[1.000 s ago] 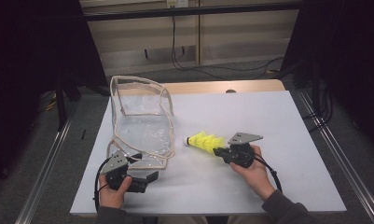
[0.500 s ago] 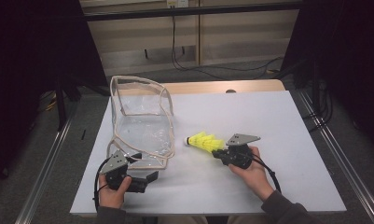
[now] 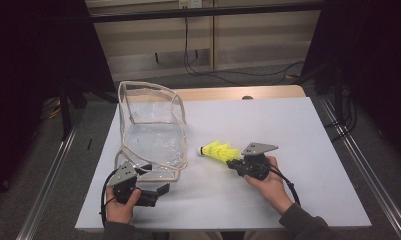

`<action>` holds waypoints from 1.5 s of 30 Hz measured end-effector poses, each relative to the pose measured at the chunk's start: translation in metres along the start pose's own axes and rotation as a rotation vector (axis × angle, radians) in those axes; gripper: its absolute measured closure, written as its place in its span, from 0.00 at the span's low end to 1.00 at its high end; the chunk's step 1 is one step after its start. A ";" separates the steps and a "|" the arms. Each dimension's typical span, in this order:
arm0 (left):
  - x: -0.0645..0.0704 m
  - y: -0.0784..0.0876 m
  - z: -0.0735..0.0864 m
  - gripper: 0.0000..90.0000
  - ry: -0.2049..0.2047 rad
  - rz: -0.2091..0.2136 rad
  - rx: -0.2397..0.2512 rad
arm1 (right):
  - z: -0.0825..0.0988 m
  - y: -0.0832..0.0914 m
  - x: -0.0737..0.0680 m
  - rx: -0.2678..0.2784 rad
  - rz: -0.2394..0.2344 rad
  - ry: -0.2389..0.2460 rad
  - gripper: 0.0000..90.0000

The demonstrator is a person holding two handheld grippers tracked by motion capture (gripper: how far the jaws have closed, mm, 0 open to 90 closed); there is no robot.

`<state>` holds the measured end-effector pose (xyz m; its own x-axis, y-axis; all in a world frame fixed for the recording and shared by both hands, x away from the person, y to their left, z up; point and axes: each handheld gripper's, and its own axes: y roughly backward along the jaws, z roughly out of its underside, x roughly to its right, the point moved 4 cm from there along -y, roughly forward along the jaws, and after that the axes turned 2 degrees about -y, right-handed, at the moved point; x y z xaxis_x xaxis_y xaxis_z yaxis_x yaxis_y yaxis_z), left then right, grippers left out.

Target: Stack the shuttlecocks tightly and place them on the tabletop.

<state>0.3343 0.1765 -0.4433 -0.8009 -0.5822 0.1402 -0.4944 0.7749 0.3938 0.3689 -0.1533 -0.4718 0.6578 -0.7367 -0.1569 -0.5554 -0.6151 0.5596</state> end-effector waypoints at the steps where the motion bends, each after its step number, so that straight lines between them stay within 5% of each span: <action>1: 0.000 0.000 0.000 0.03 -0.003 -0.002 0.000 | 0.000 -0.001 0.000 -0.002 0.001 -0.001 0.95; 20: 0.000 0.001 0.000 0.03 0.002 -0.006 0.002 | -0.001 -0.003 0.000 -0.013 0.007 -0.003 0.88; 45: -0.002 -0.002 0.001 0.03 0.008 0.005 0.007 | -0.003 -0.004 -0.004 0.011 -0.010 -0.118 0.28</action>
<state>0.3363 0.1765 -0.4447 -0.8006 -0.5803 0.1493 -0.4928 0.7795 0.3868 0.3701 -0.1471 -0.4714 0.5989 -0.7583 -0.2576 -0.5550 -0.6249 0.5490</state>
